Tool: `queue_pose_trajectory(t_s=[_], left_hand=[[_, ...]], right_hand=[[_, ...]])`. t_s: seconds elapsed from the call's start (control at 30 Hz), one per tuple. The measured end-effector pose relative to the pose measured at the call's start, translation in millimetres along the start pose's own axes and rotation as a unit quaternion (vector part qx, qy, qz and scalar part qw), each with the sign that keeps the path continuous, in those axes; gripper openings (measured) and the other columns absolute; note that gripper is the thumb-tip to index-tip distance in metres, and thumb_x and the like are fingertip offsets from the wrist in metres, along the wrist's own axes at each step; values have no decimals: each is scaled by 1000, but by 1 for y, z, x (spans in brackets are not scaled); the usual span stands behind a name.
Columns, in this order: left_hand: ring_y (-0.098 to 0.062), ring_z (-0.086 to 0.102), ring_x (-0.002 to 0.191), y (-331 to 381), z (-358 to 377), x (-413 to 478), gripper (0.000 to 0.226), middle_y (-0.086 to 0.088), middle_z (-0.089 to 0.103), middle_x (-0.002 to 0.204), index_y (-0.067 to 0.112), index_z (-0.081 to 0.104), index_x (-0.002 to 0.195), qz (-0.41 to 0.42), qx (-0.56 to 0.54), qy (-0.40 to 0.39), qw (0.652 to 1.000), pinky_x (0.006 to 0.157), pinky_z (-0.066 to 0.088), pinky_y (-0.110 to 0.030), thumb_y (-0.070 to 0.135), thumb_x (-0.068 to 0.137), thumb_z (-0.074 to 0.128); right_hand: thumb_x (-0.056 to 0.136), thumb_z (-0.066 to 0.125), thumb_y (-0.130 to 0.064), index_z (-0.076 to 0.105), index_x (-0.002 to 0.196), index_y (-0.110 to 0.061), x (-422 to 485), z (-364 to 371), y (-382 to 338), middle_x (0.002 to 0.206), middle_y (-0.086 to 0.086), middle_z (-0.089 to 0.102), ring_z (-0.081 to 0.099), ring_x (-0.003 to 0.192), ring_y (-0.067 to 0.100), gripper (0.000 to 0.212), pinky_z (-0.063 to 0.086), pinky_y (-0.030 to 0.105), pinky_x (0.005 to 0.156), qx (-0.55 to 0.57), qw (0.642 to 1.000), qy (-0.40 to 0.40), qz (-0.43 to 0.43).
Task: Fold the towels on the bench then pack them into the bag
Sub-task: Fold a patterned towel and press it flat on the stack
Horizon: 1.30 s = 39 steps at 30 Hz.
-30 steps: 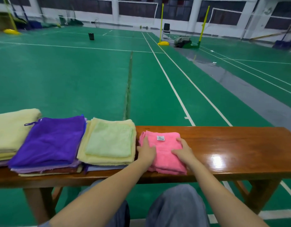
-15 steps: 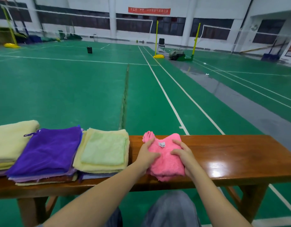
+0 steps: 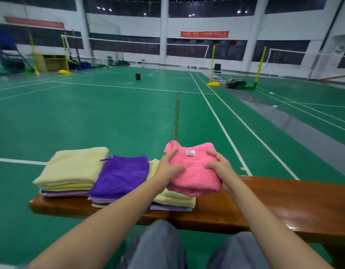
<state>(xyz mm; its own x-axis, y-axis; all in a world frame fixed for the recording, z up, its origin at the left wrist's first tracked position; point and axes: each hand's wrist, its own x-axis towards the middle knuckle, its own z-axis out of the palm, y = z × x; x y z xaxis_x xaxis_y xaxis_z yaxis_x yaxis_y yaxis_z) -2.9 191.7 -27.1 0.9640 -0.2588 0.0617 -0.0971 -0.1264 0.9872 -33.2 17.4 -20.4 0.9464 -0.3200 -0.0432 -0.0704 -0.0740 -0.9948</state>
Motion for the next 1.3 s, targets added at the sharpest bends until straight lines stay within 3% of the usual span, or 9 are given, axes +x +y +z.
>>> queue_pose_trajectory(t_s=[0.13,0.27,0.37,0.47,0.57,0.7,0.83,1.07,1.3], left_hand=[[-21,43,124,-18,-40,4,74,-8,39,139,17,39,142,-5,64,29,998,96,36,-21,1,77,71],[-22,38,127,-38,-56,16,75,-9,36,141,16,36,144,-8,104,34,994,97,31,-22,5,78,71],[-30,26,134,-55,-57,22,78,-11,19,151,23,28,147,-49,266,49,962,108,26,-34,14,81,68],[-31,8,142,-71,-55,22,77,-9,4,157,26,21,149,-20,425,59,903,115,12,-39,26,83,60],[-20,3,146,-78,-47,26,65,-2,10,158,21,24,148,64,491,43,868,117,2,-37,41,91,48],[-16,19,143,-82,-38,37,61,1,27,154,23,34,144,104,480,6,871,116,13,-35,52,91,45],[-15,23,141,-93,-42,40,70,4,25,154,26,32,145,33,444,-27,895,117,14,-42,62,87,46],[-11,13,144,-114,-35,36,85,5,12,158,28,18,149,40,528,-42,847,117,1,-39,75,78,13],[-12,13,144,-118,-36,42,87,4,10,159,28,14,150,23,549,-55,834,117,1,-40,72,74,11]], right_hand=[[78,55,8,53,130,-22,7,39,7,123,4,44,50,110,25,60,48,34,86,-45,999,-28,-7],[78,54,9,51,133,-20,21,61,21,124,4,42,48,112,23,62,44,30,85,-69,997,-35,-9],[79,55,7,47,136,-21,31,65,39,134,9,37,43,120,26,63,39,27,92,-133,990,-46,-4],[84,61,-13,39,141,-27,38,64,58,144,11,23,29,130,30,63,25,27,108,-311,949,-46,4],[87,61,-36,39,140,-32,40,64,67,154,4,16,19,139,28,57,17,36,114,-390,919,-9,-52],[88,56,-46,37,141,-36,42,74,75,155,-2,22,17,142,19,57,14,39,116,-424,897,-47,-114],[85,56,-55,37,139,-41,45,71,89,154,-7,22,16,141,18,59,19,46,115,-413,903,-76,-91],[84,60,-50,38,139,-39,47,69,107,154,-6,21,14,141,18,60,20,51,114,-358,926,-73,-96],[77,71,-43,28,143,-34,47,67,116,149,3,18,23,137,25,80,24,40,114,-273,961,-5,-43]])
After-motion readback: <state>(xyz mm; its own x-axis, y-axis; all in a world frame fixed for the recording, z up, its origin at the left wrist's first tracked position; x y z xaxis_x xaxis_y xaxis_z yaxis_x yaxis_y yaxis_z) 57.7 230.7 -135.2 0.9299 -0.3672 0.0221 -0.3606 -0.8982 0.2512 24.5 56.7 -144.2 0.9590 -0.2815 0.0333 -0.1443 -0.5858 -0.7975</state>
